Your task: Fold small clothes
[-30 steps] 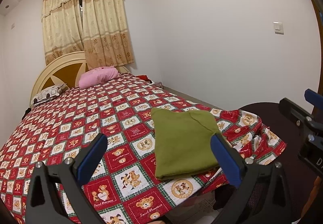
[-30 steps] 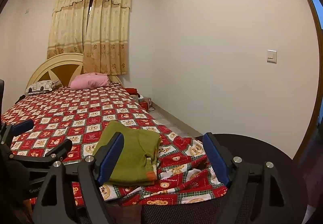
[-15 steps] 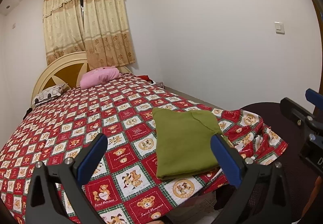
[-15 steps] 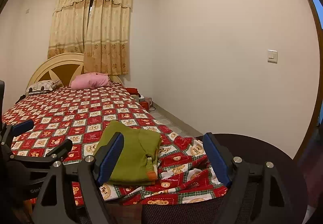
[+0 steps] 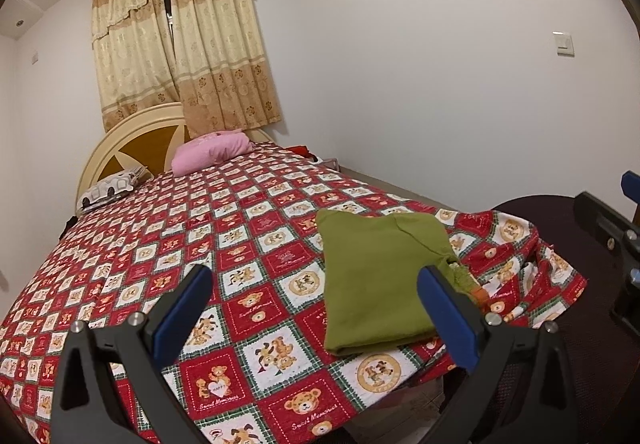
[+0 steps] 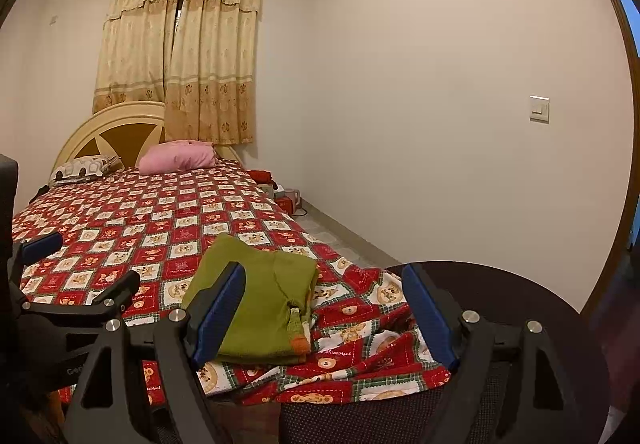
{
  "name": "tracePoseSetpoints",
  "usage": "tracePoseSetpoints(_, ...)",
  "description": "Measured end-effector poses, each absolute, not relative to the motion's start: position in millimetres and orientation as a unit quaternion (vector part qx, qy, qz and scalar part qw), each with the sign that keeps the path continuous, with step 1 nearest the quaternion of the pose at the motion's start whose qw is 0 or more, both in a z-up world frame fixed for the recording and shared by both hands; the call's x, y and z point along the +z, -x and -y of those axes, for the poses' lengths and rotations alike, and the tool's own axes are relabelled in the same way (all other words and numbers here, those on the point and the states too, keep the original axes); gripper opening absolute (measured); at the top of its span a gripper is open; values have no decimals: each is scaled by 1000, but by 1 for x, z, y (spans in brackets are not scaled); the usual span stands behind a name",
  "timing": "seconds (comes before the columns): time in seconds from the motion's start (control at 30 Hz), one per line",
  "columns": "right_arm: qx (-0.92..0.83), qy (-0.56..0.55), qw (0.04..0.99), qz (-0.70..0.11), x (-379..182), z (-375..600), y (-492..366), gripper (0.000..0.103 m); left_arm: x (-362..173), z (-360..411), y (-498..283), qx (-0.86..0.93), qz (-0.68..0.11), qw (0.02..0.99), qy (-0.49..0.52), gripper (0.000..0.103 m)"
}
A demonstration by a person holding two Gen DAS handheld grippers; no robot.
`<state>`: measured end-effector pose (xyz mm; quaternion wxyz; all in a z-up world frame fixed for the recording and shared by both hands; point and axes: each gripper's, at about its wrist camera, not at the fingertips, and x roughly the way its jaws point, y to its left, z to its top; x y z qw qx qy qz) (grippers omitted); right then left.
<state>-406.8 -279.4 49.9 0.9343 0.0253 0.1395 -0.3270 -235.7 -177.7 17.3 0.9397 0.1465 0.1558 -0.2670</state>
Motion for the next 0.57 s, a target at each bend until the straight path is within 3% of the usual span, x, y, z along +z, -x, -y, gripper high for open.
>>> tracePoseSetpoints(0.57, -325, -28, 933, -148, 44, 280, 404, 81, 12, 179, 228, -282, -190, 930, -140, 103)
